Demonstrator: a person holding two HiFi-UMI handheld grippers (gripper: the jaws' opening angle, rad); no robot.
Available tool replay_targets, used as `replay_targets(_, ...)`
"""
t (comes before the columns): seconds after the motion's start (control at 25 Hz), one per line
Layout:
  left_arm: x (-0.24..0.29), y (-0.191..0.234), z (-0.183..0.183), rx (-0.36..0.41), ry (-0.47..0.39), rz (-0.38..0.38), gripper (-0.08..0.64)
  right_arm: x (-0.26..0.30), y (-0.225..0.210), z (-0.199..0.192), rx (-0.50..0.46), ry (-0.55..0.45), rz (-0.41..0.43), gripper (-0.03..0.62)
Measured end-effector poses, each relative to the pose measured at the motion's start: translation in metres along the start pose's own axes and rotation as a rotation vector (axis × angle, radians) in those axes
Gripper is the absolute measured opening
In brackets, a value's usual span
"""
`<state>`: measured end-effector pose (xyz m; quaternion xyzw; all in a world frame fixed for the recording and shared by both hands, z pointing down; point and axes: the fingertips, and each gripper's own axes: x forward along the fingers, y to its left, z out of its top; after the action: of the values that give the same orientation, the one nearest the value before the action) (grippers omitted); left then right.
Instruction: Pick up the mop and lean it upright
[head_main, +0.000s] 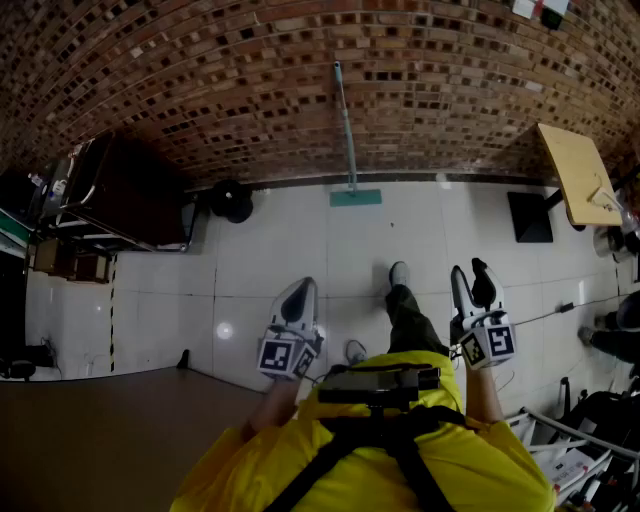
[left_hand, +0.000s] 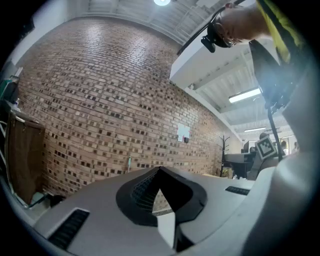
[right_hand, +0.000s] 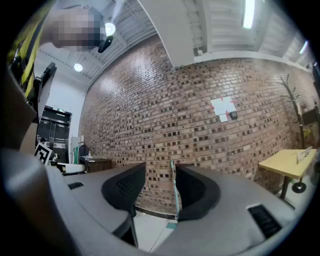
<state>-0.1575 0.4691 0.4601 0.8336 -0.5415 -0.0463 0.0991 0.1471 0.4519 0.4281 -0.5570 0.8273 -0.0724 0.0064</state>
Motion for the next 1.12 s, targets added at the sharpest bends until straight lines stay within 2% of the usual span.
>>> replay_targets(0.12, 0.036, 0.021, -0.008, 0.027, 0.02, 0.045, 0.003, 0.051, -0.008, -0.005, 0.034, 0.004, 0.053, 0.198)
replay_targets(0.16, 0.051, 0.028, -0.006, 0.029, 0.008, 0.057, 0.037, 0.069, -0.012, -0.006, 0.036, 0.001, 0.072, 0.198)
replay_targets(0.24, 0.08, 0.04, -0.003, 0.035, -0.012, 0.075, 0.233, 0.109, -0.023, -0.015, 0.039, 0.007, 0.109, 0.198)
replay_targets(0.28, 0.092, 0.046, -0.005, 0.044, -0.008, 0.086, 0.278, 0.131, -0.03, -0.022, 0.047, 0.017, 0.128, 0.198)
replay_targets(0.36, 0.115, 0.064, -0.013, 0.065, 0.023, 0.106, 0.279, 0.182, -0.042, -0.036, 0.07, 0.036, 0.17, 0.198)
replay_targets(0.4, 0.128, 0.076, -0.018, 0.062, 0.044, 0.112, 0.222, 0.21, -0.046, -0.038, 0.076, 0.037, 0.193, 0.198)
replay_targets(0.44, 0.143, 0.089, -0.023, 0.047, 0.07, 0.118, 0.012, 0.238, -0.05, -0.035, 0.075, 0.033, 0.218, 0.198)
replay_targets(0.48, 0.161, 0.102, -0.027, 0.027, 0.095, 0.131, 0.002, 0.264, -0.052, -0.029, 0.069, 0.027, 0.244, 0.198)
replay_targets(0.56, 0.201, 0.123, -0.021, 0.029, 0.095, 0.191, 0.002, 0.312, -0.062, -0.011, 0.035, 0.017, 0.295, 0.198)
replay_targets(0.64, 0.248, 0.135, -0.005, 0.073, 0.044, 0.236, 0.005, 0.355, -0.082, -0.002, -0.021, 0.028, 0.319, 0.189)
replay_targets(0.68, 0.273, 0.138, 0.0, 0.086, 0.03, 0.237, 0.059, 0.373, -0.094, -0.002, -0.032, 0.039, 0.317, 0.138)
replay_targets(0.72, 0.295, 0.142, 0.004, 0.085, 0.028, 0.23, 0.157, 0.388, -0.105, -0.006, -0.025, 0.053, 0.31, 0.087)
replay_targets(0.76, 0.316, 0.146, 0.008, 0.075, 0.028, 0.224, 0.215, 0.4, -0.115, -0.012, -0.007, 0.07, 0.302, 0.083)
replay_targets(0.92, 0.379, 0.164, 0.016, 0.082, -0.001, 0.192, 0.219, 0.434, -0.138, -0.037, 0.023, 0.145, 0.266, 0.083)
replay_targets(0.96, 0.393, 0.17, 0.012, 0.08, 0.011, 0.19, 0.219, 0.441, -0.142, -0.042, 0.032, 0.162, 0.259, 0.084)
replay_targets(1.04, 0.422, 0.185, 0.0, 0.058, 0.046, 0.186, 0.249, 0.458, -0.15, -0.048, 0.041, 0.188, 0.241, 0.148)
replay_targets(1.12, 0.458, 0.198, -0.012, 0.058, 0.075, 0.168, 0.261, 0.479, -0.167, -0.048, 0.039, 0.199, 0.199, 0.153)
